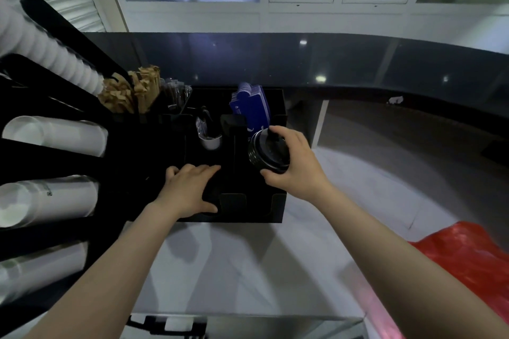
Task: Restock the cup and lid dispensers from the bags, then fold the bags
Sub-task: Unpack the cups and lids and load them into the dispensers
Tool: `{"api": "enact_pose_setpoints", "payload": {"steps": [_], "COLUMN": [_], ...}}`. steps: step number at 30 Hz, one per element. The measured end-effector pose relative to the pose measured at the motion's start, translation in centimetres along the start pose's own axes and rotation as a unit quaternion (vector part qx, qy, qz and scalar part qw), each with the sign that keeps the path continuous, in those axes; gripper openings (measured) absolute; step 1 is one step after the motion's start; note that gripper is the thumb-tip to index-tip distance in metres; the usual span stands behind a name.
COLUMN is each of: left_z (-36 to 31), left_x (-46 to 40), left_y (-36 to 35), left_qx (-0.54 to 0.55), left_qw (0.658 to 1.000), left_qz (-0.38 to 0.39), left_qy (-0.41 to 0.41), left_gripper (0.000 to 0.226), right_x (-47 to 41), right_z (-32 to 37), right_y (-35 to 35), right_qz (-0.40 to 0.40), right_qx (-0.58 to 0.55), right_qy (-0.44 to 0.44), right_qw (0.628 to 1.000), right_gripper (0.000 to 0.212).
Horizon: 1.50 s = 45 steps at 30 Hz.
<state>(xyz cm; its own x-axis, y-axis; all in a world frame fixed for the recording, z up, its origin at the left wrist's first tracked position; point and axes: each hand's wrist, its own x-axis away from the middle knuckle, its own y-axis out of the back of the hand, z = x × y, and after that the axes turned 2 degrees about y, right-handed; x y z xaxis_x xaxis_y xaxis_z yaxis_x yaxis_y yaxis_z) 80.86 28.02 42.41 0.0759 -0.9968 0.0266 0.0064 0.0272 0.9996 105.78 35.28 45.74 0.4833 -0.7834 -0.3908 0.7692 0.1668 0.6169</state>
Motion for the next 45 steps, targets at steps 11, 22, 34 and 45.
{"api": "enact_pose_setpoints", "payload": {"steps": [11, 22, 34, 45], "left_z": [1.0, -0.2, 0.6, 8.3], "left_x": [0.6, 5.8, 19.4, 34.1], "left_y": [0.9, 2.1, -2.2, -1.7], "left_qx": [0.184, 0.359, 0.341, 0.428], "left_qw": [0.98, 0.915, 0.939, 0.898], "left_qz": [-0.068, -0.164, -0.053, -0.056], "left_qy": [0.018, 0.084, -0.008, -0.083], "left_gripper": [0.092, 0.085, 0.114, 0.108], "right_x": [0.2, 2.0, 16.8, 25.3], "right_z": [-0.1, 3.2, 11.8, 23.9], "right_y": [-0.3, -2.4, -10.9, -17.7], "right_qz": [0.01, -0.005, 0.026, 0.022], "right_qx": [0.006, -0.022, -0.055, -0.076], "right_qy": [0.006, 0.014, -0.066, -0.092], "right_qw": [1.0, 1.0, 0.996, 0.993], "right_gripper": [0.084, 0.083, 0.08, 0.08]}}
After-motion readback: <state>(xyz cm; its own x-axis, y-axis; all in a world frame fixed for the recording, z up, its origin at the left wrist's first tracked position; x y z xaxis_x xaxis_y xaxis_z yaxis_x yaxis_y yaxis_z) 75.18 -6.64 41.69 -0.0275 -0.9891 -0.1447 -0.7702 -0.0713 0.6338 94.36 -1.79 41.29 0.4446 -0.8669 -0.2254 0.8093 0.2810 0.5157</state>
